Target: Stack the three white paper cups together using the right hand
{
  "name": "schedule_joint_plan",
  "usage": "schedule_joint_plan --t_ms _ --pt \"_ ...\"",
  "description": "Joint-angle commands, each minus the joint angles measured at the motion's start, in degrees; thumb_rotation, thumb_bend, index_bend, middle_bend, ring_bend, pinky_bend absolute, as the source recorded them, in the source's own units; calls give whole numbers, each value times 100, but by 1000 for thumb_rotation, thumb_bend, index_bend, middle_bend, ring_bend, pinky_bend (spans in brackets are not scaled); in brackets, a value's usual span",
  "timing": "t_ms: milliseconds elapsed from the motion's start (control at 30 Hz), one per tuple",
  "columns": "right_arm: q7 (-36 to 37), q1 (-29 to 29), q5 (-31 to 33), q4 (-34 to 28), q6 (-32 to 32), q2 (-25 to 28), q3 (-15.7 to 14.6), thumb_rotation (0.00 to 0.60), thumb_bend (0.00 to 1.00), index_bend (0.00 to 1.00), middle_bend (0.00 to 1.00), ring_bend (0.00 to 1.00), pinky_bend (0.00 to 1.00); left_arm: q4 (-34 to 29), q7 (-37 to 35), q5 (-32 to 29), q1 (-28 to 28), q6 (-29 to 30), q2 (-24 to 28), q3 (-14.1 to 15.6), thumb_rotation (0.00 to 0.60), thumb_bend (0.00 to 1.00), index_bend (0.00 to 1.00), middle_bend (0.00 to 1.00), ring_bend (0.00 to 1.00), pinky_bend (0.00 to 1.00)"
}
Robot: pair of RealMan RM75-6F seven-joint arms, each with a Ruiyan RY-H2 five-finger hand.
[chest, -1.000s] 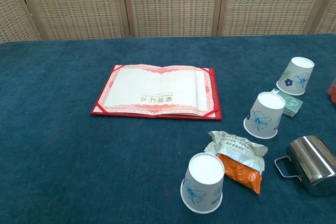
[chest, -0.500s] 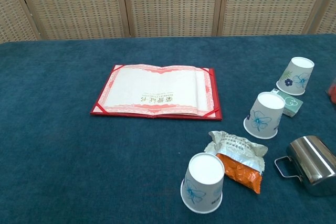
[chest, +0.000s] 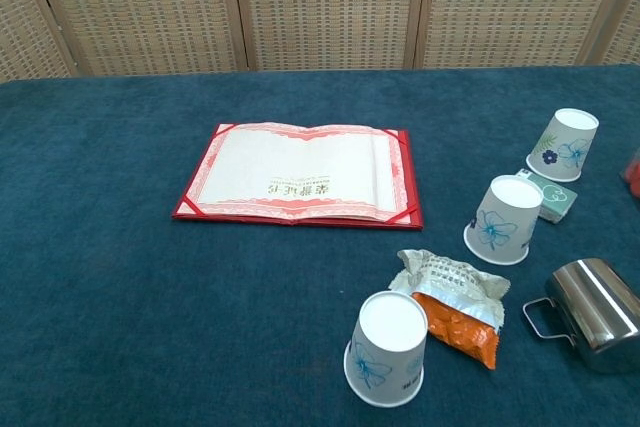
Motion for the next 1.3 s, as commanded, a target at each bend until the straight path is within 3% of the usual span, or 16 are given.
schedule_joint_plan --t_ms 33,167,400,600,867,1067,1300 --pt "5 8 -48 30 51 -31 13 600 99 0 0 0 0 -4 -5 -3 4 2 3 -2 600 264 0 0 0 0" --pt "100 11 -229 92 190 -102 2 600 99 29 0 0 0 1 -19 2 11 12 3 -10 600 265 0 0 0 0" --pt "558 72 -517 -46 161 -39 -121 600 99 218 0 0 0 -9 -9 16 18 20 1 -15 600 264 0 0 0 0" --pt "405 260 -807 -500 -66 101 -209 600 99 330 34 0 0 -32 33 59 39 69 -3 -11 600 264 0 0 0 0" --pt "265 603 -925 -1242 -786 164 -387 600 99 355 55 0 0 -35 -5 93 59 107 16 -14 600 265 0 0 0 0" --pt "-367 854 -808 -1584 -1389 -231 -469 600 99 370 65 0 0 -33 -14 131 61 119 10 -12 600 264 0 0 0 0" --pt "-853 1018 -724 -1870 -1622 -569 -431 600 99 370 71 0 0 -24 -38 123 59 100 11 -17 600 264 0 0 0 0"
